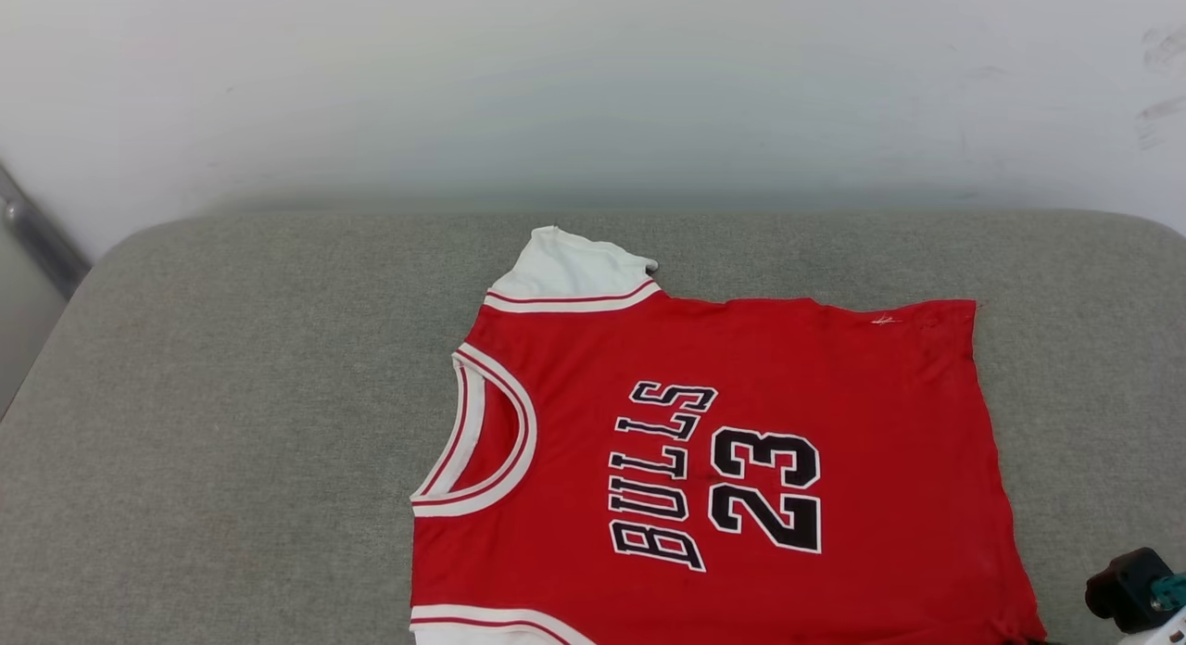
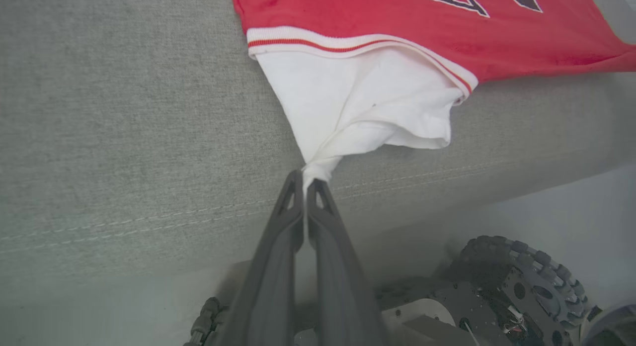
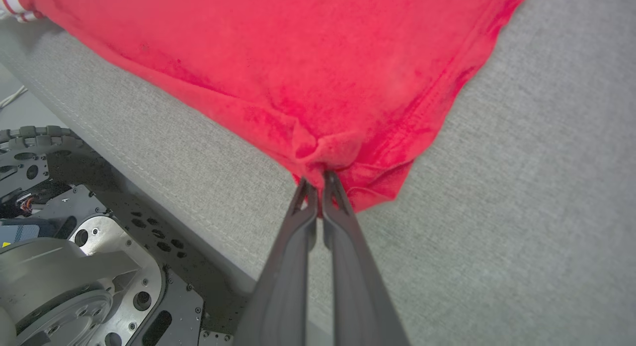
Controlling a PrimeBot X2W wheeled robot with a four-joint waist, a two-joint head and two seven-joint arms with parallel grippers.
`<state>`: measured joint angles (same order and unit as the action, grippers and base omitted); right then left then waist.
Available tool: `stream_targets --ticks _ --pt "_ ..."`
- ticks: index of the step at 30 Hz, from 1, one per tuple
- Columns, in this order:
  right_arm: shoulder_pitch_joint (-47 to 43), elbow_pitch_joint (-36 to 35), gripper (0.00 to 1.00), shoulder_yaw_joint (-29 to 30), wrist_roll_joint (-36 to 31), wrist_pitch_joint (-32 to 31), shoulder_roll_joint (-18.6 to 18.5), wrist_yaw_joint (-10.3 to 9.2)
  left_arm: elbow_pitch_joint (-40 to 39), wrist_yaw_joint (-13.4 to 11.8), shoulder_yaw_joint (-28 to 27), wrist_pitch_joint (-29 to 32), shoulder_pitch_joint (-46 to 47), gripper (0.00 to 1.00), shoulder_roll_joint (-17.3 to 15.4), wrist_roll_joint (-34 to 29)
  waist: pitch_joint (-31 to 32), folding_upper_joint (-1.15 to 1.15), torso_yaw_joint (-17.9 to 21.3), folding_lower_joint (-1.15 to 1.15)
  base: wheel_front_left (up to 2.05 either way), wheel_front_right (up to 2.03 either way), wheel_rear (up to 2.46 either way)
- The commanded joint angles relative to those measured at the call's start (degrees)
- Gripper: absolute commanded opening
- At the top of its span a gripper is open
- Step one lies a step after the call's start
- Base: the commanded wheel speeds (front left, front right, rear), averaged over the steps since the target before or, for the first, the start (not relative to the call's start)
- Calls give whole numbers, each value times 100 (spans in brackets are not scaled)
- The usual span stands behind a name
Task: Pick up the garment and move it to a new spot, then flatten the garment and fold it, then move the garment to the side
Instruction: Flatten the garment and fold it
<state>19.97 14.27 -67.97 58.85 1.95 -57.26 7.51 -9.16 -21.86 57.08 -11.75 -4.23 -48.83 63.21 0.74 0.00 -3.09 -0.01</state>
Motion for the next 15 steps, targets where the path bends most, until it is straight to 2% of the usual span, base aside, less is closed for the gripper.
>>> stream_targets --ticks 1,7,12,15 --pt "-66 -23 0 73 -19 -11 -23 -4 1 16 -14 -22 21 0 3 -23 -11 0 5 1 0 0 0" --pt "-226 -87 0 677 -119 -125 101 -4 178 230 -290 -38 740 0 27 -252 -88 0 -42 1 0 0 0" --pt "-116 -260 0 1216 -307 -305 177 -4 336 516 -411 227 1572 0 -46 -535 -293 0 4 1 0 0 0" --pt "-4 -358 0 1511 -419 -464 221 -4 537 654 -441 439 2127 0 47 -717 -449 0 62 1 0 0 0"
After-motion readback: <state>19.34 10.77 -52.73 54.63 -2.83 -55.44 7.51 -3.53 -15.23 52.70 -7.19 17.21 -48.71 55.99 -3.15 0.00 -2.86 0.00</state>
